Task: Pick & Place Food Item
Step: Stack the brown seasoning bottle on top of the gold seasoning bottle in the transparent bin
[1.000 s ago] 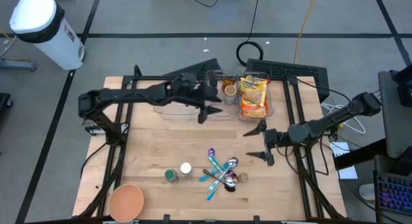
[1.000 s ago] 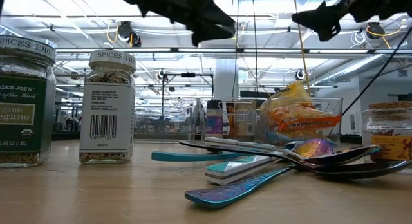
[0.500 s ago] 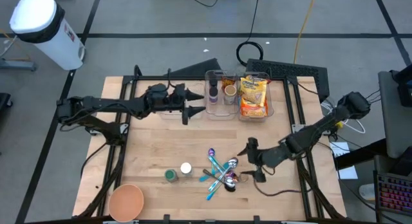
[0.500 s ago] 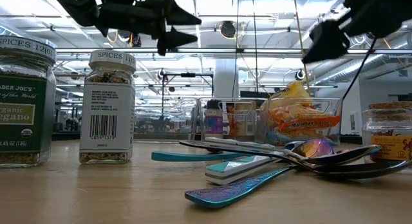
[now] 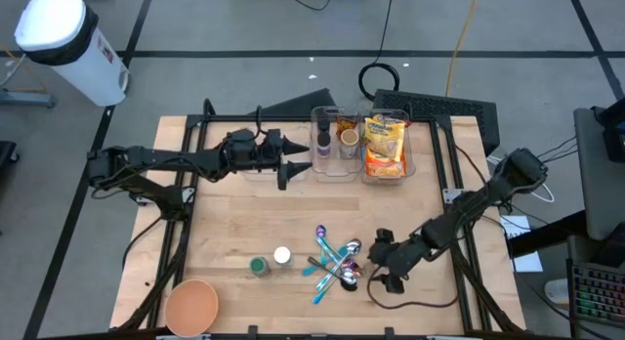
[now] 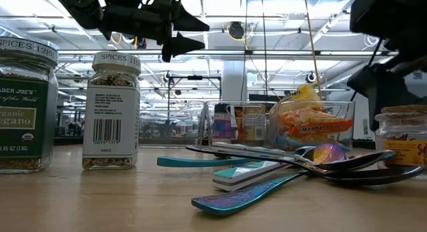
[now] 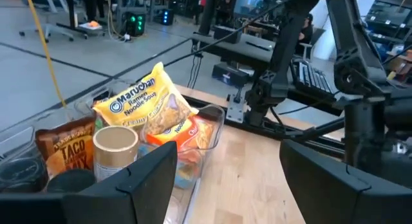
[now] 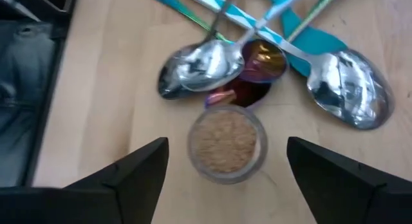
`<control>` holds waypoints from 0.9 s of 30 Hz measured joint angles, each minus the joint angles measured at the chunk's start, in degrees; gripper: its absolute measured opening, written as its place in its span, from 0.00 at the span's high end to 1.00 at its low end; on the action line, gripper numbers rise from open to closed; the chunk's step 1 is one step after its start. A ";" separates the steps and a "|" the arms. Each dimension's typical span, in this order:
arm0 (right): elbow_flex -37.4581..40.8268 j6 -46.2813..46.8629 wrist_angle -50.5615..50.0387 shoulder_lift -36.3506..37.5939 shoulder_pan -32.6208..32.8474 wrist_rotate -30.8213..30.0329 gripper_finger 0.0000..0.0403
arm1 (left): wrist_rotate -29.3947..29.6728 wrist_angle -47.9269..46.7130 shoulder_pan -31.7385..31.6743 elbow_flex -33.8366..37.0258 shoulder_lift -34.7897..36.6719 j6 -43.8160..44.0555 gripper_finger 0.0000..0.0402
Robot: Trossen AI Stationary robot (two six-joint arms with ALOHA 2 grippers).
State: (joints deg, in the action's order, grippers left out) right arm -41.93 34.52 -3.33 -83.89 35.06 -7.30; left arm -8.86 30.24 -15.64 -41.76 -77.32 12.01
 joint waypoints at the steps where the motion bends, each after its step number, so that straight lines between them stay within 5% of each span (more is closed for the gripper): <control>1: 0.00 0.32 -0.09 -0.40 -0.04 -0.03 0.25 | 0.00 -0.10 0.01 0.00 0.00 0.01 0.30; 11: 0.04 0.20 0.20 -0.66 -0.17 -0.13 0.37 | 0.02 -0.07 0.50 -0.01 0.00 -0.08 0.30; 21: 0.07 -0.78 0.14 1.81 -1.10 -0.01 0.71 | 0.04 -0.07 0.50 -0.02 -0.02 -1.35 0.30; 27: 0.09 -0.90 -2.34 7.96 -2.33 -0.50 0.72 | 0.04 -0.13 0.50 -0.02 -0.04 -1.91 0.30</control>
State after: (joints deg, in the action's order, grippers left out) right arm -41.85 33.62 -5.67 -75.94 32.73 -7.80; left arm -8.82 30.12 -15.14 -41.78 -77.36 10.10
